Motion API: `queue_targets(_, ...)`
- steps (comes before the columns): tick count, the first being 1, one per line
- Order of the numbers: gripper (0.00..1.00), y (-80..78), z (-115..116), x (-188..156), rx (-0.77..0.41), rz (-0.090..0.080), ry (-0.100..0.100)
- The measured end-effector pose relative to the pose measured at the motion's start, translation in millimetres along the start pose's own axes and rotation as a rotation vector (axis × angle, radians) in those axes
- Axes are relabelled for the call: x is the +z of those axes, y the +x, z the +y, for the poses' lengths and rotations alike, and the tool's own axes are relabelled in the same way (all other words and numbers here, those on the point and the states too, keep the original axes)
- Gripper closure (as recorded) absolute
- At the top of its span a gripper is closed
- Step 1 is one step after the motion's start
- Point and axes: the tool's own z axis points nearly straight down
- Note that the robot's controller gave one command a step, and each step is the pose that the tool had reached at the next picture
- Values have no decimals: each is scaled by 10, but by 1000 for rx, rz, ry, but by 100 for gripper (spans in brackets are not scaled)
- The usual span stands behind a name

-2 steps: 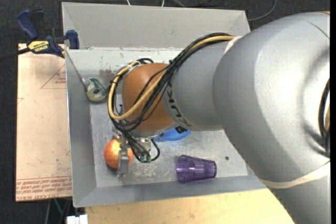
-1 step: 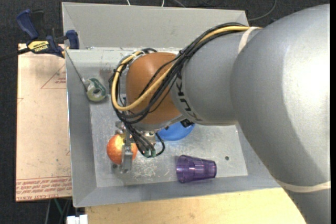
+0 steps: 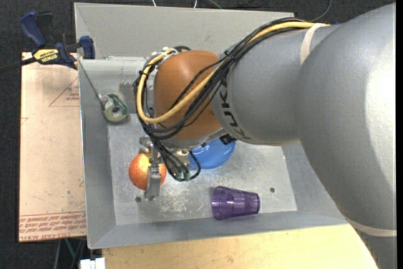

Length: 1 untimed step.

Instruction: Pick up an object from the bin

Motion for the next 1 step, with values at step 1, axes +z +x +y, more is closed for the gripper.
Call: queue_targets(1,100,-1,0,-79,0,-1,0)
